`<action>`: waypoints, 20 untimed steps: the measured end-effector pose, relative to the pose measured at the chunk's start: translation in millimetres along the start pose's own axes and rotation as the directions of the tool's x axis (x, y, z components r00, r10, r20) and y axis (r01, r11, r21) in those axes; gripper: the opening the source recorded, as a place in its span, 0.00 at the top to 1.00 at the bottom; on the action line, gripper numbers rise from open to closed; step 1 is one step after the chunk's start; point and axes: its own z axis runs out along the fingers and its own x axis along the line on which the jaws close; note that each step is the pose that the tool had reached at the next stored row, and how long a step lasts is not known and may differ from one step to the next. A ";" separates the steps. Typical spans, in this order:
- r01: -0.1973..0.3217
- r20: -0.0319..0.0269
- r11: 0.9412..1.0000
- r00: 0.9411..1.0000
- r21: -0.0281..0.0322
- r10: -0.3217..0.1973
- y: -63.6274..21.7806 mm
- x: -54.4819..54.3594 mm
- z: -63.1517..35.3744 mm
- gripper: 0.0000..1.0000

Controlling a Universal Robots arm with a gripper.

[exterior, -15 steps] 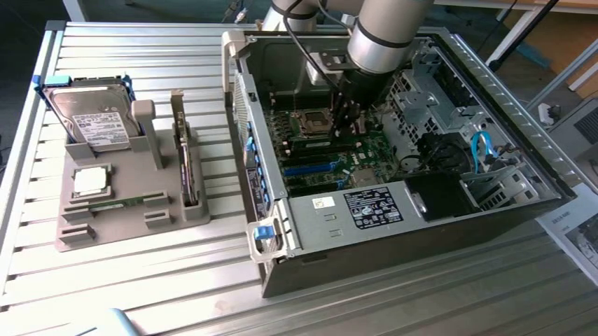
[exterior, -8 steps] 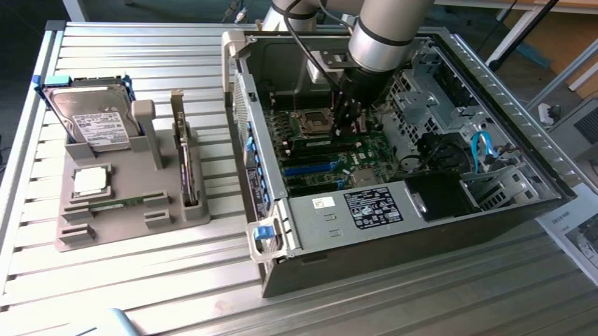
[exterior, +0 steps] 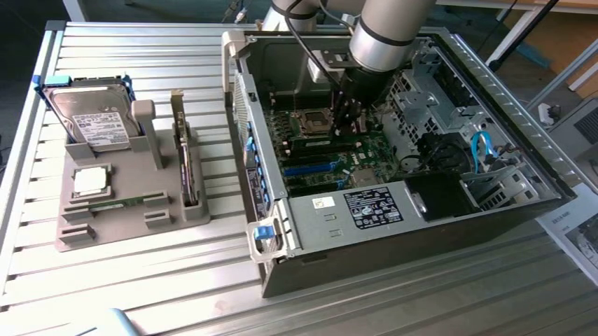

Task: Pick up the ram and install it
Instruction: 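Insert the ram into the slot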

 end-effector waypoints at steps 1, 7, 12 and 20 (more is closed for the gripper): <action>0.000 0.000 1.000 1.000 0.000 0.000 -0.5 0.0 0.0 0.88; 0.002 0.000 1.000 1.000 0.000 -0.002 -2.3 -0.1 0.0 0.88; 0.019 0.000 1.000 1.000 0.000 -0.019 -2.3 0.0 0.0 0.88; 0.022 0.000 1.000 1.000 -0.001 -0.022 -2.3 0.9 0.0 0.88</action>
